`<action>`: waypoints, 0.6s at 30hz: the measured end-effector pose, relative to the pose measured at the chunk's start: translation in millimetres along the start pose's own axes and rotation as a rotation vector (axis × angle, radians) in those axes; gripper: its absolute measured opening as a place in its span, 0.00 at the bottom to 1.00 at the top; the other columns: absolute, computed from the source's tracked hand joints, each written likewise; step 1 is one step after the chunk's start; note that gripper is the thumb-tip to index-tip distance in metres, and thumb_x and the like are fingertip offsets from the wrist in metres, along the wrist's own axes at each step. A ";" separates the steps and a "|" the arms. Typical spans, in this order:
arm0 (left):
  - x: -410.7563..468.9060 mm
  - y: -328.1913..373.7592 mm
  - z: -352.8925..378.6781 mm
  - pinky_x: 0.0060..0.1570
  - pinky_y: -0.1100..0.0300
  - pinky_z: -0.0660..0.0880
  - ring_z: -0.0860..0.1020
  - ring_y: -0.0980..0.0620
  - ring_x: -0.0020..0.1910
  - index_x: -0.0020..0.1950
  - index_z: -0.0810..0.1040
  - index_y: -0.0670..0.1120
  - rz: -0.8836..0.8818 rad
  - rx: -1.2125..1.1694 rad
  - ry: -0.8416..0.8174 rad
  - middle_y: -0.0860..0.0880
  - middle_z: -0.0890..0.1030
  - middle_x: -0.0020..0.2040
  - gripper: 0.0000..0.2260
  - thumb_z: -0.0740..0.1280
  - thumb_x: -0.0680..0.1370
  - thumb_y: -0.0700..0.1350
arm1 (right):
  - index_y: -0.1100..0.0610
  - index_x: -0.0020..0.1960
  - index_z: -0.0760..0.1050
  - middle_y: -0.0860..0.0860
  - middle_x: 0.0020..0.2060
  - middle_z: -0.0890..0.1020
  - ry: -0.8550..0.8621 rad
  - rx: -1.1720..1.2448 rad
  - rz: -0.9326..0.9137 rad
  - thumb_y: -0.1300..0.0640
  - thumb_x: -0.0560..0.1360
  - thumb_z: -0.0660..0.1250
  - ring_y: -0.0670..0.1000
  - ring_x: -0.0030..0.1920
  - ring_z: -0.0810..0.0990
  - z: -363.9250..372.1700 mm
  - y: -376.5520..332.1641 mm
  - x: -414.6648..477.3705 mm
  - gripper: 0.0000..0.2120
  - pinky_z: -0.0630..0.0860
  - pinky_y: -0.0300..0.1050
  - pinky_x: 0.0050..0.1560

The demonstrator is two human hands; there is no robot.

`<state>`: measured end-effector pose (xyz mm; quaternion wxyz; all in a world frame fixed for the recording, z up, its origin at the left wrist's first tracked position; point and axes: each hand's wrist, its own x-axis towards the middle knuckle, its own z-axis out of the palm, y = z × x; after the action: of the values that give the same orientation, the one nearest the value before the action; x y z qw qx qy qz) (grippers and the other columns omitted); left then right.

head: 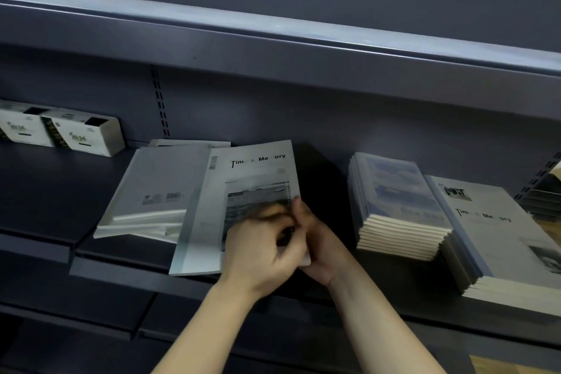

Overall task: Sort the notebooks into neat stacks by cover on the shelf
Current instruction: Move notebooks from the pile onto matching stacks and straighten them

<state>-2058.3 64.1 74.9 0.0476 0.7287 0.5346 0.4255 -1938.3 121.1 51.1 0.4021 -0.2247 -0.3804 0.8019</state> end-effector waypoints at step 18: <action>6.3 -24.8 3.4 0.61 0.48 0.67 0.70 0.43 0.63 0.68 0.70 0.48 -0.225 0.271 -0.055 0.46 0.72 0.66 0.26 0.49 0.75 0.56 | 0.50 0.53 0.78 0.49 0.46 0.85 0.430 -0.849 -0.357 0.62 0.71 0.71 0.49 0.48 0.83 -32.9 -60.8 -33.9 0.14 0.76 0.41 0.43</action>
<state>-2073.9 81.1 63.4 0.0108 0.6755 0.6636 0.3214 -1868.1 131.2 81.0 0.4752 -0.4598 -0.6141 0.4310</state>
